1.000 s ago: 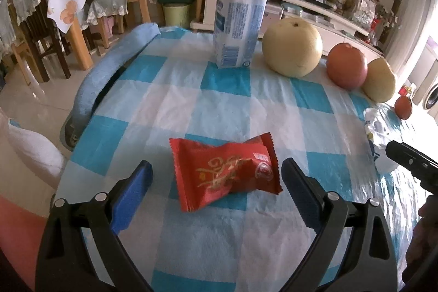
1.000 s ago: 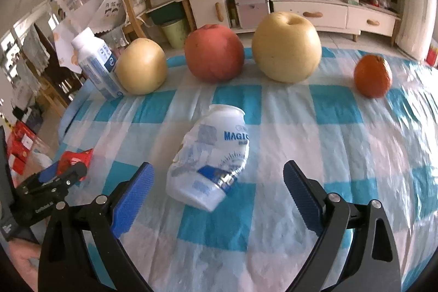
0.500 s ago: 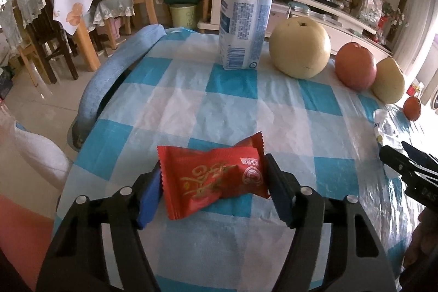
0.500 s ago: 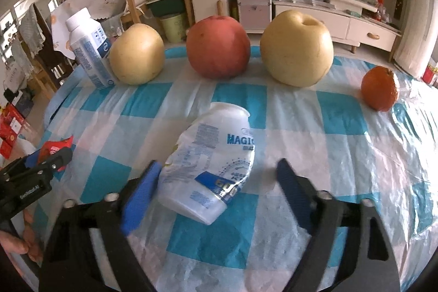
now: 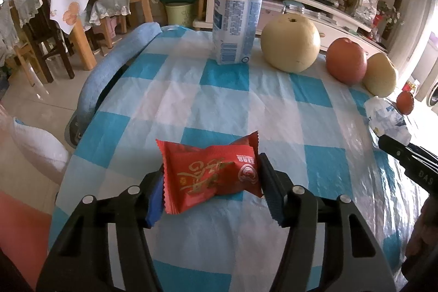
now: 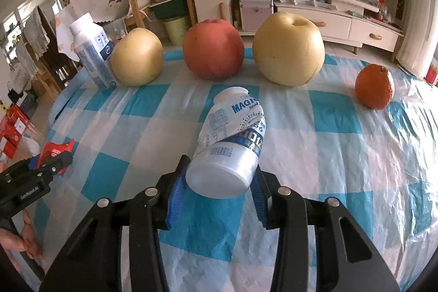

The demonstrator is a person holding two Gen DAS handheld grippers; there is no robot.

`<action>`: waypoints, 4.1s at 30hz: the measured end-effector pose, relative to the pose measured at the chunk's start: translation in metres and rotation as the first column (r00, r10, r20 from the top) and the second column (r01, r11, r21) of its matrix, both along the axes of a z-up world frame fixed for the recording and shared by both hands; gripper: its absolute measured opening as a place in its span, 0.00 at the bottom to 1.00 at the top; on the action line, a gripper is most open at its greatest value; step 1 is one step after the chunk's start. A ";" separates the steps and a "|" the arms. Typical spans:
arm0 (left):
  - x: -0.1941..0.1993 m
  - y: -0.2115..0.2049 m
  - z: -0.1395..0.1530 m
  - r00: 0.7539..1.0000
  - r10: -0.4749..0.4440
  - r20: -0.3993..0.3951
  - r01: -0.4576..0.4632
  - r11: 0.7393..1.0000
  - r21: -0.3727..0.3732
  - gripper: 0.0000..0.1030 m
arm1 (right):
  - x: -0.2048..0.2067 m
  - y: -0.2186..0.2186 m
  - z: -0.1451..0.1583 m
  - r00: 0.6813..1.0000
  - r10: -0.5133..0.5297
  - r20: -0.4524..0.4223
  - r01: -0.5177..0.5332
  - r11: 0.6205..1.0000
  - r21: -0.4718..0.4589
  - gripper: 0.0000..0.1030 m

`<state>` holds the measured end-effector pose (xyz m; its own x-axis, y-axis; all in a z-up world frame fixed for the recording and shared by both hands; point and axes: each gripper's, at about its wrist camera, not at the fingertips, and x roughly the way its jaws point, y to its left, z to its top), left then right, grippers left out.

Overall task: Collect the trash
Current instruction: 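Grasp the red candy wrapper with the left tool while the right tool grasps the white MAGIC bottle, then carry both items to the pink bin and open both tools to drop them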

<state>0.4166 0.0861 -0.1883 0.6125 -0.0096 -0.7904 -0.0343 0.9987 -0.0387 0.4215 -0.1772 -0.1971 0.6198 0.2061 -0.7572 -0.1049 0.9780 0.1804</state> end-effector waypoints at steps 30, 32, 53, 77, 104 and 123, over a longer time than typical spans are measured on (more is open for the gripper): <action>-0.085 -0.001 0.035 0.992 -0.092 0.088 0.101 0.988 -0.112 0.58 | -0.090 0.036 0.028 0.984 0.163 0.067 -0.160 0.986 -0.040 0.34; -0.092 -0.002 0.035 0.991 -0.097 0.093 0.108 0.987 -0.122 0.58 | -0.096 0.036 0.031 0.984 0.163 0.073 -0.161 0.986 -0.032 0.34; -0.167 0.009 0.053 0.983 -0.112 0.148 0.126 0.988 -0.089 0.58 | -0.180 0.073 0.055 0.959 0.263 0.107 -0.262 0.965 -0.016 0.33; -0.199 0.080 0.103 0.965 0.025 0.260 -0.026 1.000 0.003 0.58 | -0.246 0.152 0.102 0.903 0.387 0.186 -0.389 0.921 -0.031 0.33; -0.219 0.243 0.107 0.879 0.422 0.224 -0.420 0.906 -0.056 0.58 | -0.229 0.357 0.125 0.726 0.653 0.215 -0.660 0.750 -0.049 0.33; -0.218 0.293 0.091 0.828 0.538 0.157 -0.530 0.843 -0.091 0.63 | -0.205 0.429 0.068 0.690 0.718 0.096 -0.719 0.695 -0.029 0.34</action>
<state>0.1982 0.3795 -0.0970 0.6556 0.3276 -0.6803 -0.5508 0.8238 -0.1341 0.2164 0.2519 -0.1291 0.3456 0.6255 -0.6995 -0.7911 0.5951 0.1412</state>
